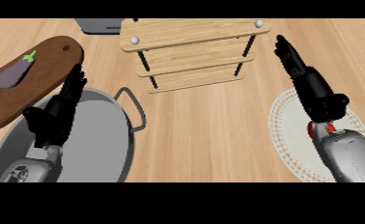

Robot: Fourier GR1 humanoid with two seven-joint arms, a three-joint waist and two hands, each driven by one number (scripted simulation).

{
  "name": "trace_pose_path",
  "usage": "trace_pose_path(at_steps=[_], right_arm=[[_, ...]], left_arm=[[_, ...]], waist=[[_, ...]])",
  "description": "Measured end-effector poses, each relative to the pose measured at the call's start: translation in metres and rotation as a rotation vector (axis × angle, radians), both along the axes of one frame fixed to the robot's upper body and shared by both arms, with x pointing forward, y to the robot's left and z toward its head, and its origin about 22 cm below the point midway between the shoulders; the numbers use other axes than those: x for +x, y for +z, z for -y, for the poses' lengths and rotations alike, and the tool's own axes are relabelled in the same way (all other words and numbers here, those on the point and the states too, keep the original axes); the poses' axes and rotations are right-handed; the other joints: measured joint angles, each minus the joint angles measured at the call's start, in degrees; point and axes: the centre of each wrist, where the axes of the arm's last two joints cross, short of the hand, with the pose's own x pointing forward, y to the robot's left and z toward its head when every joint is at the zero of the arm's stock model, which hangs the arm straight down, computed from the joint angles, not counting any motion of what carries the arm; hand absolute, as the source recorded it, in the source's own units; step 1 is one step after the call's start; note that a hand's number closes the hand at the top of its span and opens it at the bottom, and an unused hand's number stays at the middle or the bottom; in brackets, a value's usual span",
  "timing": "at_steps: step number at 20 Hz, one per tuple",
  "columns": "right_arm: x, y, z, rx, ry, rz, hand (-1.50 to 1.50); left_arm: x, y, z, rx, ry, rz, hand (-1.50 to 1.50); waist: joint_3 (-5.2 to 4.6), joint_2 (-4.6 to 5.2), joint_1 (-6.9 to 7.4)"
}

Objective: Pick the tomato from the placemat and place it in the tiered shelf

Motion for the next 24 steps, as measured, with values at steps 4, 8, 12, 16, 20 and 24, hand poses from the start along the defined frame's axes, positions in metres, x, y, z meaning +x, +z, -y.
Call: trace_pose_path(at_steps=[4, 8, 12, 16, 20, 24], right_arm=[[-0.015, -0.011, 0.063, -0.049, -0.289, -0.061, -1.5], [-0.052, -0.035, 0.151, -0.219, -0.722, -0.217, 1.5], [-0.091, -0.059, 0.192, -0.09, -1.028, -0.259, -1.5], [-0.127, -0.073, 0.203, 0.011, -1.024, -0.221, -1.5], [-0.14, -0.063, 0.198, 0.005, -0.931, -0.2, -1.5], [-0.141, -0.044, 0.185, -0.041, -0.831, -0.287, -1.5]], left_arm=[[-0.01, -0.015, -0.007, 0.028, 0.008, -0.061, 0.0], [-0.02, -0.025, -0.014, 0.049, 0.009, -0.105, 0.0], [-0.026, -0.03, -0.014, 0.05, -0.044, -0.111, 0.0], [-0.021, -0.031, -0.006, 0.043, -0.101, -0.113, 0.0], [-0.019, -0.031, -0.001, 0.041, -0.14, -0.115, 0.0], [-0.016, -0.031, 0.004, 0.044, -0.155, -0.114, 0.0]], waist=[[-0.66, -0.54, -2.71], [-0.92, -0.16, -6.38], [-0.58, -0.82, -5.7], [-0.54, -1.06, -3.69], [-0.61, -1.14, -2.23], [-0.71, -1.09, -1.41]])
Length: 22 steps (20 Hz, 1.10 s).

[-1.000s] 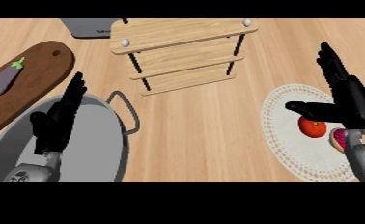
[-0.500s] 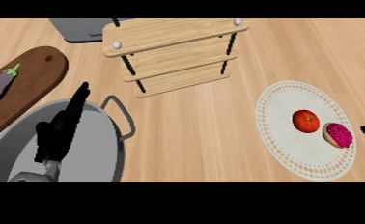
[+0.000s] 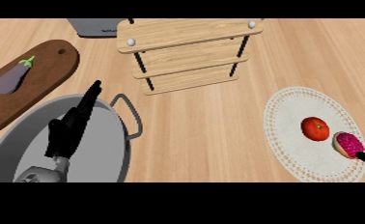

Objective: Pick the tomato from the placemat and place it in the tiered shelf

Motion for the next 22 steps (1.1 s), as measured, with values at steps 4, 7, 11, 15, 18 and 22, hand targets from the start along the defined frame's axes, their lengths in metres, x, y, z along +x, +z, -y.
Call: trace_pose_path(at_steps=[4, 7, 11, 15, 18, 22], right_arm=[[0.007, 0.022, -0.007, -0.082, 0.061, -0.212, -1.5], [0.011, 0.04, -0.001, -0.236, 0.051, -0.399, -1.5], [0.024, 0.054, -0.008, -0.394, -0.013, -0.605, -1.5], [0.05, 0.059, -0.036, -0.444, -0.049, -0.712, -1.5], [0.071, 0.057, -0.06, -0.442, -0.024, -0.757, -1.5], [0.092, 0.045, -0.089, -0.418, 0.018, -0.802, -1.5]], left_arm=[[0.003, 0.002, 0.004, 0.003, -0.024, 0.009, 0.0], [0.007, 0.005, 0.006, 0.011, -0.037, 0.02, 0.0], [0.011, 0.007, 0.012, 0.006, -0.064, 0.019, 0.0], [0.012, 0.006, 0.013, 0.003, -0.065, 0.014, 0.0], [0.013, 0.004, 0.011, -0.002, -0.071, 0.009, 0.0], [0.01, 0.003, 0.014, -0.001, -0.072, 0.003, 0.0]], waist=[[-0.16, 0.33, 1.22], [-0.32, 0.7, 2.28], [-0.31, 0.92, 3.34], [-0.17, 0.78, 3.84], [-0.06, 0.62, 3.72], [0.06, 0.46, 3.53]])
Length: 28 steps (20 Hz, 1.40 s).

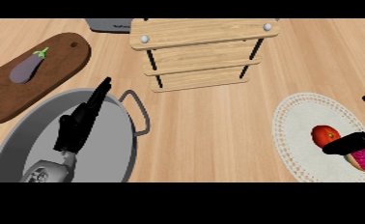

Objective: Pick the tomato from the placemat and place it in the tiered shelf

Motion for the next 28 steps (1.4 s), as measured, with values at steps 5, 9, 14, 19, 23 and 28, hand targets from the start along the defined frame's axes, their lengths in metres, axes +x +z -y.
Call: trace_pose_path(at_steps=[5, 9, 14, 19, 23, 28], right_arm=[[0.018, -0.013, -0.013, 0.011, -0.007, -0.059, -1.5], [0.028, -0.026, -0.029, 0.007, -0.008, -0.09, -1.5], [0.036, -0.033, -0.036, -0.047, -0.012, -0.111, -1.5], [0.031, -0.043, -0.036, -0.078, -0.01, -0.14, -1.5], [0.033, -0.051, -0.03, -0.086, -0.026, -0.163, -1.5], [0.033, -0.061, -0.028, -0.097, -0.03, -0.194, -1.5]], left_arm=[[-0.003, -0.004, -0.001, 0.007, 0.009, 0.005, 0.0], [-0.004, -0.005, -0.002, 0.008, 0.02, 0.005, 0.0], [-0.006, -0.004, -0.005, 0.005, 0.022, -0.004, 0.0], [-0.01, -0.007, -0.01, 0.003, 0.028, 0.004, 0.0], [-0.011, -0.008, -0.006, 0.002, 0.032, 0.006, 0.0], [-0.012, -0.005, -0.009, 0.005, 0.033, -0.004, 0.0]], waist=[[0.1, -0.18, -0.68], [0.12, -0.28, -1.08], [0.12, -0.34, -1.37], [0.15, -0.48, -1.99], [0.18, -0.44, -1.99], [0.16, -0.43, -2.05]])
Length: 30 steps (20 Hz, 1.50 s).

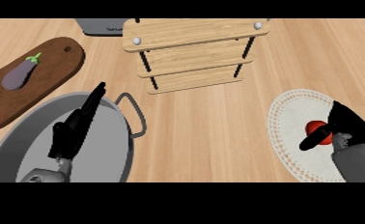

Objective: Pick the tomato from the placemat and place it in the tiered shelf

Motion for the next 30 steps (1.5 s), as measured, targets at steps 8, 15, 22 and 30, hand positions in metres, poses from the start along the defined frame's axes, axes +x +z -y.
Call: trace_pose_path(at_steps=[8, 15, 22, 30], right_arm=[[-0.002, -0.015, 0.009, -0.011, -0.025, -0.039, -1.5], [0.004, -0.031, 0.01, 0.0, -0.025, -0.063, 1.5], [0.008, -0.039, 0.014, -0.011, 0.018, -0.025, 1.5], [0.017, -0.029, 0.008, -0.108, 0.025, 0.036, 1.5]], left_arm=[[-0.003, -0.003, 0.002, -0.006, -0.003, 0.004, 0.0], [0.002, 0.001, -0.004, -0.001, -0.001, -0.008, 0.0], [0.003, -0.003, -0.001, -0.007, -0.005, 0.0, 0.0], [0.003, -0.004, 0.0, -0.003, -0.007, -0.006, 0.0]], waist=[[0.03, -0.04, -0.03], [-0.16, -0.06, 0.06], [-0.59, -0.44, 0.05], [-0.24, -0.37, -0.14]])
